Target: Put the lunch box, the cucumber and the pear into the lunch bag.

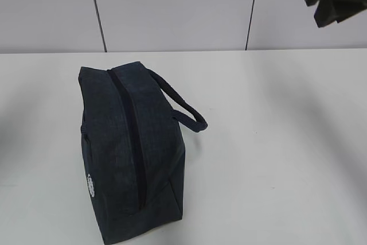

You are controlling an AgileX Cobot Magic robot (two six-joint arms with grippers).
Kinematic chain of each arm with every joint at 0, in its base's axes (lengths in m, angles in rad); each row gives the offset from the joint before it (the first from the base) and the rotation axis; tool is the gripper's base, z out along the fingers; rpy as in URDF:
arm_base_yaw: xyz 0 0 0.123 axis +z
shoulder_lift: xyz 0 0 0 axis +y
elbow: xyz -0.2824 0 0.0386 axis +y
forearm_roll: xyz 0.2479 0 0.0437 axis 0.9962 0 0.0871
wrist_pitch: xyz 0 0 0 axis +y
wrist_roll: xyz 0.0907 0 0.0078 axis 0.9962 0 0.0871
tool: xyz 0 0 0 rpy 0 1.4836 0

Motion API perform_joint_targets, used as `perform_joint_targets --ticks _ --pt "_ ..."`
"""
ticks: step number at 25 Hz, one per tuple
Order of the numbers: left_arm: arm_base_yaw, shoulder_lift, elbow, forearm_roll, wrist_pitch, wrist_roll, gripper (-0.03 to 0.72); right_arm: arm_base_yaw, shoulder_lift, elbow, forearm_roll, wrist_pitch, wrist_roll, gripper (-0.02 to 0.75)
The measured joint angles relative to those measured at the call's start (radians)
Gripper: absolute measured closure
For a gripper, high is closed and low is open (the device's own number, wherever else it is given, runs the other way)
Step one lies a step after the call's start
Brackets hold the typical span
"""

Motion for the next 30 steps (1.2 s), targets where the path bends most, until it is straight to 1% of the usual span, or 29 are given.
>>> perform_joint_targets --ticks 1,3,4,6,7,8,10,12,15,19,22,26,30 --pt "0.0 -0.005 0.0 0.0 0.0 -0.009 0.346 0.0 -0.043 0.069 0.0 -0.02 0.0 0.472" --pt "0.0 -0.012 0.0 0.006 0.0 -0.044 0.346 0.0 -0.105 0.15 -0.003 -0.042 0.017 0.472" --pt "0.0 -0.012 0.0 0.014 0.0 -0.069 0.346 0.0 -0.105 0.15 -0.003 -0.042 0.017 0.472" --pt "0.0 -0.012 0.0 0.048 0.0 -0.141 0.346 0.0 -0.235 0.303 -0.036 -0.057 0.063 0.472" --pt "0.0 -0.012 0.0 0.062 0.0 -0.163 0.346 0.0 -0.285 0.355 -0.049 -0.059 0.073 0.472" --pt "0.0 -0.012 0.0 0.073 0.0 -0.179 0.346 0.0 -0.312 0.372 -0.055 -0.059 0.08 0.472" --pt "0.0 -0.017 0.0 0.077 0.009 -0.198 0.347 0.0 -0.451 0.498 -0.069 -0.061 0.106 0.472" --pt "-0.002 -0.04 0.0 0.077 0.03 -0.202 0.347 0.0 -0.584 0.589 -0.076 -0.063 0.112 0.472" --pt "-0.002 -0.121 0.0 0.078 0.05 -0.163 0.347 0.0 -0.722 0.658 -0.079 -0.06 0.114 0.472" --pt "-0.002 -0.259 -0.001 0.064 0.178 -0.092 0.347 0.0 -0.875 0.715 -0.082 0.027 0.114 0.472" --pt "-0.002 -0.369 0.031 0.007 0.258 -0.02 0.347 0.0 -1.012 0.759 -0.083 0.051 0.114 0.472" --pt "-0.002 -0.523 0.094 -0.074 0.315 0.015 0.347 0.0 -1.154 0.81 -0.083 0.092 0.118 0.472" --pt "-0.002 -0.635 0.133 -0.133 0.389 0.093 0.347 0.0 -1.281 0.859 -0.083 0.195 0.118 0.472"
